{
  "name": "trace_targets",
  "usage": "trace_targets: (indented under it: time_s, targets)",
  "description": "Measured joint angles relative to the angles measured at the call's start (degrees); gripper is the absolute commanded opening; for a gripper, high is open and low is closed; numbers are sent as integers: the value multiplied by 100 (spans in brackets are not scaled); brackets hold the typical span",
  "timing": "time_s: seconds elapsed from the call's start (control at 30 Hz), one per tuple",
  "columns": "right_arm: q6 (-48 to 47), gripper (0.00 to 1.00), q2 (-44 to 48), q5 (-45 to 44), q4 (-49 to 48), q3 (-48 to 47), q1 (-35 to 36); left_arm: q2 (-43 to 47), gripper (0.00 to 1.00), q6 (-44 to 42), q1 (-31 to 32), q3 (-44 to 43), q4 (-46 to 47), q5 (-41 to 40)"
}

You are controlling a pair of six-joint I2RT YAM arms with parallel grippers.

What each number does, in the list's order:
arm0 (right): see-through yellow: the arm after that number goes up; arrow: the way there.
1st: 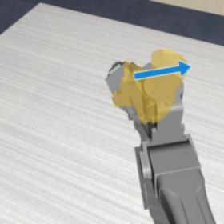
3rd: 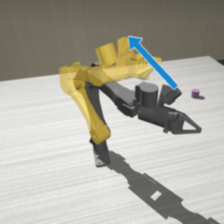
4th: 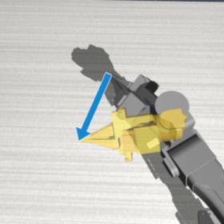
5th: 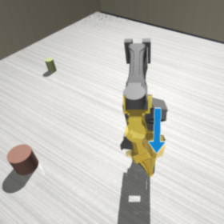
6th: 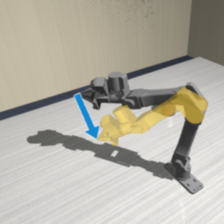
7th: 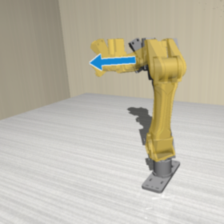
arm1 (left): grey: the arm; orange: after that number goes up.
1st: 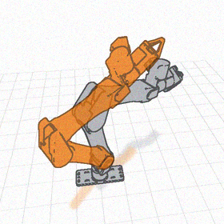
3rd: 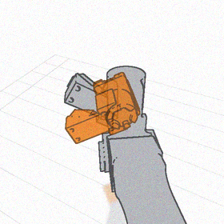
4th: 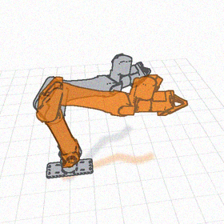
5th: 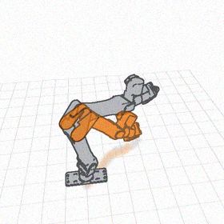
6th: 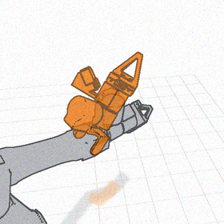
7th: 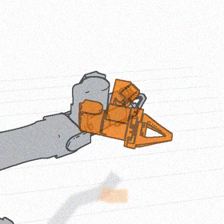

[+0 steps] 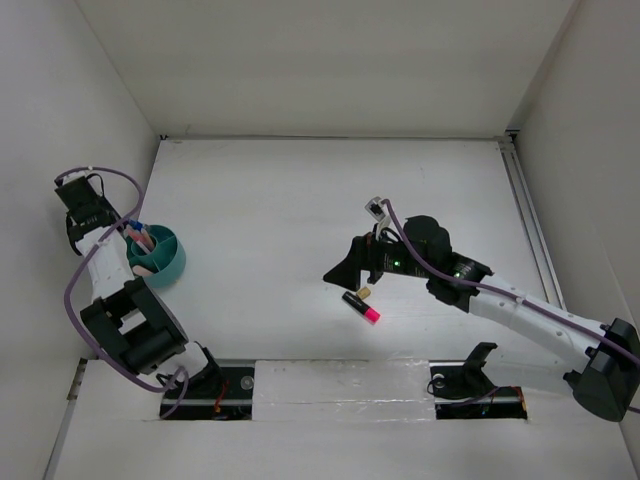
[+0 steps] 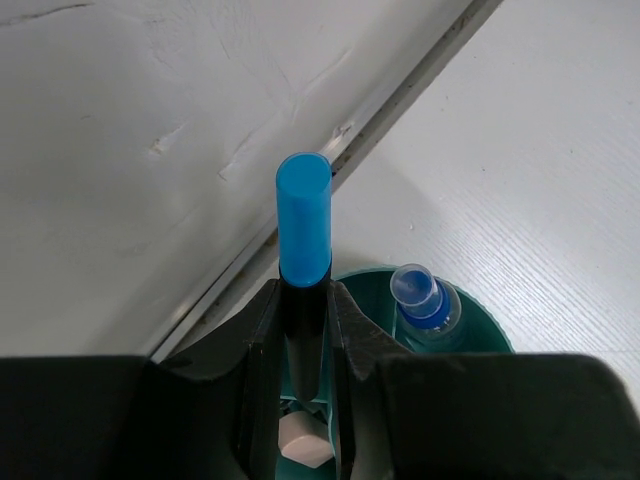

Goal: Sort the stationery into containers
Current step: Place the stationery in the storage box.

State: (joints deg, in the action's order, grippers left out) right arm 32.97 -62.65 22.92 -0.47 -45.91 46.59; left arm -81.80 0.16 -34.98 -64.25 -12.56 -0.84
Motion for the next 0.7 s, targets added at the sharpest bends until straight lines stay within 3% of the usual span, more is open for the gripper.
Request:
trace_targets:
  time_s: [0.7]
  targets:
    - [-17, 100, 0, -2, 0, 0, 0, 4, 0, 13, 0, 476, 413, -105]
